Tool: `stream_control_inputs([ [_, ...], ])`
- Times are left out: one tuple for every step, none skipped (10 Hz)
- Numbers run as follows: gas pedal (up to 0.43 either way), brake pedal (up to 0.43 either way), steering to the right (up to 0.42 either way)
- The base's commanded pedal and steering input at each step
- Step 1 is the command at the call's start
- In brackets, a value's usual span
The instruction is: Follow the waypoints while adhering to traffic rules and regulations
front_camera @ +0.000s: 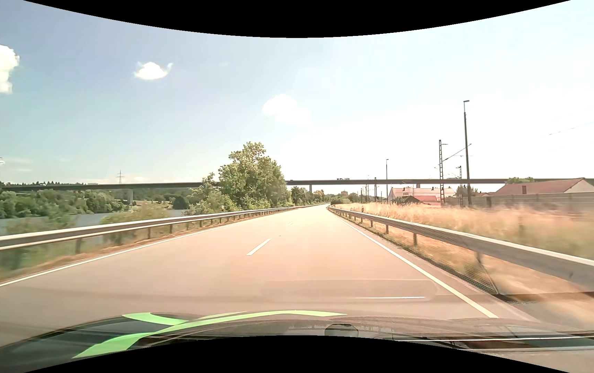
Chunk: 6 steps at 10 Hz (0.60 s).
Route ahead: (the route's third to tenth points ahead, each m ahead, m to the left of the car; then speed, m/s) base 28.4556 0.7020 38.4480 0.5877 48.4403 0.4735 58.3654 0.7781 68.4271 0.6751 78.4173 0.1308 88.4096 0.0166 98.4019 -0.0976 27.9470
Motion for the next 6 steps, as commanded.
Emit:
stream_control_inputs([
  [0.268,0.000,0.000],
  [0.268,0.000,0.001],
  [0.268,0.000,0.001],
  [0.228,0.000,0.000],
  [0.209,0.000,0.000],
  [0.209,0.000,0.000],
])
